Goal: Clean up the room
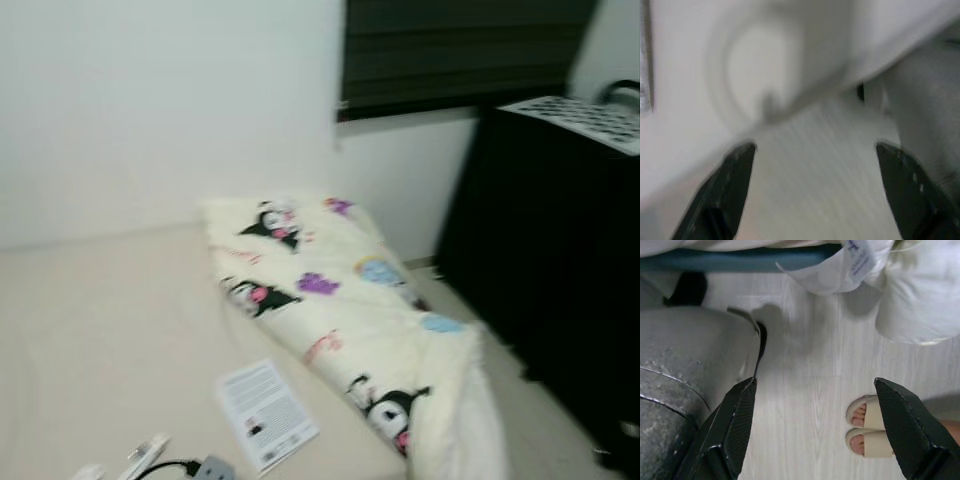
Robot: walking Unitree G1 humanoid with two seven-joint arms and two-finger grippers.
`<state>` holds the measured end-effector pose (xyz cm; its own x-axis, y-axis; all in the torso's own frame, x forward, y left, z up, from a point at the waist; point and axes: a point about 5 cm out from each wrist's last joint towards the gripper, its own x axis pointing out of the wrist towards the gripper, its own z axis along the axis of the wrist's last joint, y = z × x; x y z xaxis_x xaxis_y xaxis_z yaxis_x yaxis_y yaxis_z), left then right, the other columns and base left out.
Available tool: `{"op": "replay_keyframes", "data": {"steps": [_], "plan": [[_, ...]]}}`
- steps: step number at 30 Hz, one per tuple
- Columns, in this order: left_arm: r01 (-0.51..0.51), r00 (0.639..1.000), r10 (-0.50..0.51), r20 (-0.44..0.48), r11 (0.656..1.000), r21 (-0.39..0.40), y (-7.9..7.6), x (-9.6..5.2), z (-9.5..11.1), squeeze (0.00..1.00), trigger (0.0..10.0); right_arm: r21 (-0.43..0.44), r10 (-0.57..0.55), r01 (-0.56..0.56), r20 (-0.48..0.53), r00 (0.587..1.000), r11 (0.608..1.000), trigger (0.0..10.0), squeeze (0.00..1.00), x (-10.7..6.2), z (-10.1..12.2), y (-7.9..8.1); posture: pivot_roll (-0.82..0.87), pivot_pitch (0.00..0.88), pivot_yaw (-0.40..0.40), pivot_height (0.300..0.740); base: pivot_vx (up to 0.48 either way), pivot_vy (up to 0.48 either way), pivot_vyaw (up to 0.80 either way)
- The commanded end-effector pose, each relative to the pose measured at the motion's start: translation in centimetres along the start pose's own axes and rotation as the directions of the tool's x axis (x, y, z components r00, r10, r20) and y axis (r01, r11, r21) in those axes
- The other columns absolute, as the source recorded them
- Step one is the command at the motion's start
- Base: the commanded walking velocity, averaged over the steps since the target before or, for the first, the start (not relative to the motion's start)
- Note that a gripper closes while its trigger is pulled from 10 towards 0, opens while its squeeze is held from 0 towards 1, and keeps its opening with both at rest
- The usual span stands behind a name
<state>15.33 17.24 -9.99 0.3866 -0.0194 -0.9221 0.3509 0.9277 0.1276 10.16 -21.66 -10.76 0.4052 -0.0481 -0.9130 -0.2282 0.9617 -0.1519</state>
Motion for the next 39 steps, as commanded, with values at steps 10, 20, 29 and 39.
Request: {"op": "replay_keyframes", "data": {"steps": [10,20,29,39], "plan": [[0.017,0.999,-0.015,-0.035,0.999,0.050,-0.2,0.0,-0.5,0.00,10.0,0.014,0.036,-0.036,0.001,0.999,0.999,10.0,0.00,0.4,1.1,3.3,0.04,0.023,-0.020,0.735,-0.290,0.000,0.00],[0.026,0.999,-0.024,-0.040,0.998,0.063,-0.2,0.0,-0.6,0.00,10.0,0.042,0.032,-0.031,-0.011,0.999,0.999,10.0,0.00,0.4,0.9,3.4,0.04,0.026,-0.015,0.735,-0.354,0.000,0.00],[0.031,0.999,-0.028,-0.041,0.997,0.072,-0.2,0.0,-0.6,0.00,10.0,0.054,0.028,-0.028,-0.017,0.999,0.998,10.0,0.00,0.4,0.7,3.3,0.04,0.028,-0.013,0.735,-0.351,0.000,0.00],[0.026,0.999,-0.023,-0.043,0.998,0.065,-0.2,0.0,-0.7,0.00,10.0,0.072,0.036,-0.035,-0.020,0.999,0.997,10.0,0.00,0.0,-0.6,1.1,0.04,0.031,-0.014,0.735,-0.191,0.000,0.48]]}}
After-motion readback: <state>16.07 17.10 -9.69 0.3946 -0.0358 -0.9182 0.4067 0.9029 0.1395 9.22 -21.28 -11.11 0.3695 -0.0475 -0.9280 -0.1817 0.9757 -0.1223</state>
